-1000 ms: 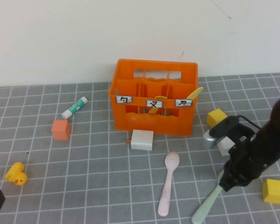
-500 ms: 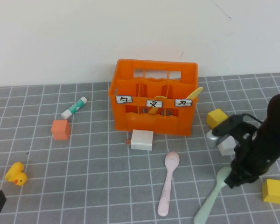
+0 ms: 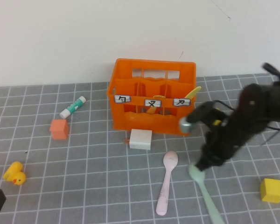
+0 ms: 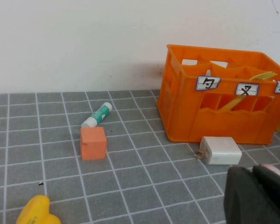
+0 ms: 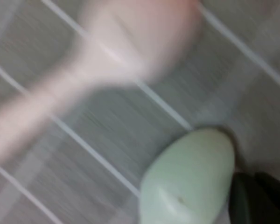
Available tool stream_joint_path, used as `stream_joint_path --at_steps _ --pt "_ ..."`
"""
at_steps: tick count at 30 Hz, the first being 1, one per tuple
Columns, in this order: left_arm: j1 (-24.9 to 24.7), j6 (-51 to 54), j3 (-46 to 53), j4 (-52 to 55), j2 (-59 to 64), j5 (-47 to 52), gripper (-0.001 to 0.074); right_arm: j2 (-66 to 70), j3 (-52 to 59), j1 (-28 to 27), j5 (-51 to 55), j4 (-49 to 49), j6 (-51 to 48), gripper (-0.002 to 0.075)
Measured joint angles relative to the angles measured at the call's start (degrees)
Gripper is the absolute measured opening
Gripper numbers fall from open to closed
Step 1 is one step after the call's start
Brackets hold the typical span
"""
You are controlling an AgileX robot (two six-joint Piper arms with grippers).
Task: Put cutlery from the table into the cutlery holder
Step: Pick up the spoon
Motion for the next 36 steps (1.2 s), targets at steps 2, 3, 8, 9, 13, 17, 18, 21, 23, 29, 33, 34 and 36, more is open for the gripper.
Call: stream_joint_path --at_steps 2,3,8,9,13,17,18,21,23,29,33,34,36 --pt "0.0 0.0 0.0 0.0 0.0 0.0 0.0 0.4 -2.5 2.1 0.3 0.0 0.3 -0.0002" --pt "0.0 0.0 0.0 0.0 0.0 0.0 0.0 0.5 -3.9 3.2 0.9 -0.3 1.1 -0.0002" --pt "0.0 0.0 0.0 0.0 0.0 -0.1 0.0 0.3 -9.8 7.3 5.0 -5.8 7.3 -0.0002" --pt "0.0 0.0 0.0 0.0 0.0 -0.1 0.0 -0.1 -10.1 8.0 5.7 -7.3 8.7 -0.0002" --pt "0.0 0.0 0.0 0.0 0.0 -0.1 0.0 -2.9 -8.6 11.9 7.3 -17.1 16.1 -0.0002" --pt "0.0 0.0 0.0 0.0 0.0 -0.1 0.0 -8.5 -1.2 16.7 3.5 -26.8 25.1 -0.0002" --pt "0.0 0.0 0.0 0.0 0.0 -0.1 0.0 -10.0 1.0 17.2 2.3 -27.6 26.5 -0.0002" --pt "0.0 0.0 0.0 0.0 0.0 -0.1 0.0 -11.5 2.9 16.9 1.8 -27.6 28.5 -0.0002" --pt "0.0 0.0 0.0 -0.1 0.0 -0.1 0.0 -11.5 2.9 15.7 2.0 -26.1 28.9 -0.0002" --pt "0.0 0.0 0.0 -0.5 0.0 -0.1 -0.0001 -10.6 2.9 12.3 2.6 -16.3 23.3 0.016" --pt "0.0 0.0 0.0 -0.8 0.0 -0.1 -0.0001 -8.6 2.9 12.2 2.2 -13.6 21.6 0.0372" --pt "0.0 0.0 0.0 -0.9 0.0 -0.1 -0.0001 -7.9 2.9 12.2 1.8 -13.5 21.6 0.0402" --pt "0.0 0.1 0.0 -0.9 0.0 -0.1 -0.0001 -6.5 2.9 12.2 1.0 -13.4 21.6 0.0434"
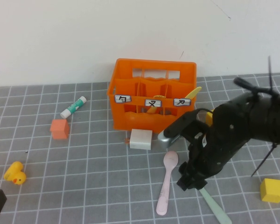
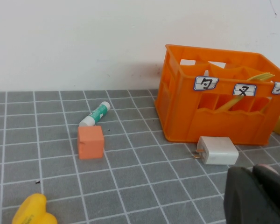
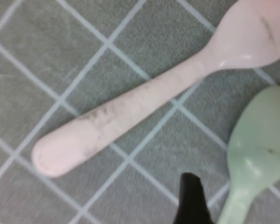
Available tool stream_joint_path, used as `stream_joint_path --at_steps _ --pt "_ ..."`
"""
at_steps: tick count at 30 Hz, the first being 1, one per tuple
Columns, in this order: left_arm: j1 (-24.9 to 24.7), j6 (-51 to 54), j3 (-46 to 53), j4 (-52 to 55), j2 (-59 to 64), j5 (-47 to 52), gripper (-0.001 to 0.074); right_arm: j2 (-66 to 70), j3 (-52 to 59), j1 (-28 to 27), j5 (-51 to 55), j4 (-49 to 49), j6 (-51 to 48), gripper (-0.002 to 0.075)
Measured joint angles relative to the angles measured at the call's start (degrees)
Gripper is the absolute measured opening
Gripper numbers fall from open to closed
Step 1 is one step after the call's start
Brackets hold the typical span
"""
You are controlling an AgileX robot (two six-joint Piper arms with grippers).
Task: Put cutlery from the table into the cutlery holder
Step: Pick up the spoon
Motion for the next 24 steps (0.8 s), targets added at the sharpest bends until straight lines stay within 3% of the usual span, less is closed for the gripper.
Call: stream_joint_path --at_steps 24 --pt "0.0 0.2 0.0 -0.2 0.0 0.0 -0.0001 5.4 -0.3 -0.1 -6.4 -1.8 0.0 0.0442"
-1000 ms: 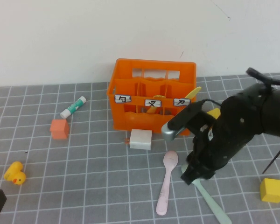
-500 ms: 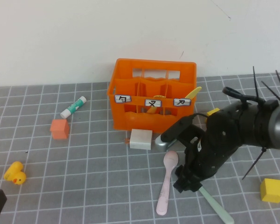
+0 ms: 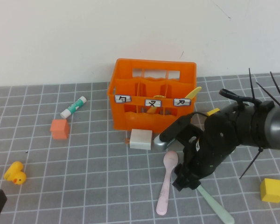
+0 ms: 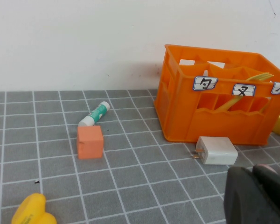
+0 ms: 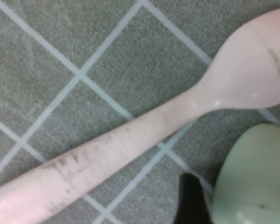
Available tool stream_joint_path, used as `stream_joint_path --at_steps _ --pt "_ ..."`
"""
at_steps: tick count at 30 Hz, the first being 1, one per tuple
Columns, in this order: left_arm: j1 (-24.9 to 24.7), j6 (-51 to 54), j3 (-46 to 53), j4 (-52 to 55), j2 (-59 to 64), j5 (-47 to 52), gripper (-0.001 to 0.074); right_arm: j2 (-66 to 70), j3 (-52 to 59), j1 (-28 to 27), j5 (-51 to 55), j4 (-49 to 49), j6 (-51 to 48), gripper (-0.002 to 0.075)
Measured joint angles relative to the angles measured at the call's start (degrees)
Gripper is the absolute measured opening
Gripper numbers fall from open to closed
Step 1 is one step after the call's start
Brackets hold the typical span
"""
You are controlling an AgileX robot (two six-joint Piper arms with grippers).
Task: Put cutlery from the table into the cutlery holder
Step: Pick up the spoon, then place the spoon on the box
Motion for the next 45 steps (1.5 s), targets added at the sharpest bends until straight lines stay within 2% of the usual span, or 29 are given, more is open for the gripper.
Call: stream_joint_path --at_steps 5,22,32,36,40,45 --pt "0.0 0.0 0.0 0.0 0.0 0.0 -0.0001 0.1 0.0 -0.2 -0.1 -1.0 0.0 0.0326" --pt "0.0 0.1 0.0 -0.1 0.0 0.0 -0.0001 -0.6 0.0 -0.2 -1.1 -0.5 0.2 0.0327" --pt "0.0 1.2 0.0 -0.1 0.0 0.0 -0.0001 -10.7 0.0 -0.3 -3.0 2.6 0.1 0.0327" --pt "0.0 1.3 0.0 -0.1 0.0 0.0 -0.0001 -15.9 0.0 -0.3 -8.3 7.8 -2.4 0.0327" --pt "0.0 1.4 0.0 -0.1 0.0 0.0 -0.0001 -20.0 0.0 -0.3 -19.1 14.7 -6.4 0.0327" --pt "0.0 1.4 0.0 -0.1 0.0 0.0 -0.0001 -20.1 -3.3 -0.3 -28.7 17.2 -7.7 0.0327"
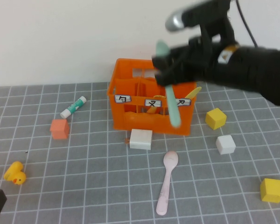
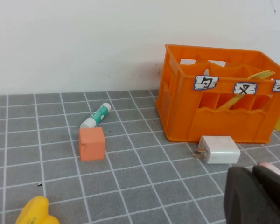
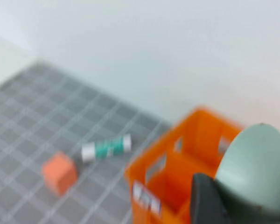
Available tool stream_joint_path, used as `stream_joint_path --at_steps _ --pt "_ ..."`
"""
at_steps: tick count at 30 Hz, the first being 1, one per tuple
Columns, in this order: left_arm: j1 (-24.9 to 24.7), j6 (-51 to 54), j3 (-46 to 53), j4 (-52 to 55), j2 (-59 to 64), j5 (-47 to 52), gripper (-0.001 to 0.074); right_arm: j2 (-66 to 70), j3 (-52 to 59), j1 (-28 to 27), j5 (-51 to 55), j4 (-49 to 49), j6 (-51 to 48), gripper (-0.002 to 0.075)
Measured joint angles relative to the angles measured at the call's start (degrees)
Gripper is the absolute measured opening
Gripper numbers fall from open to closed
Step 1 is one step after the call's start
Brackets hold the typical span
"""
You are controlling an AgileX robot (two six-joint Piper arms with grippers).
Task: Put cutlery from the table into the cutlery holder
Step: Place the spoon on the box
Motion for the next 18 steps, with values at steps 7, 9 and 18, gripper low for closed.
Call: stream_joint_path --at_steps 7,9,18 --pt "0.0 0.0 0.0 0.0 0.0 -0.1 -0.0001 5.1 -7.0 1.4 -8.5 0.5 -0.1 0.0327" --pt "0.0 0.0 0.0 0.0 0.0 -0.1 -0.0001 7.1 -8.3 2.2 -12.5 0.6 -0.1 0.0326" --pt "0.0 0.0 0.0 0.1 0.0 -0.4 -0.0001 16.9 -13.7 5.3 -26.3 -7.1 2.9 0.0326"
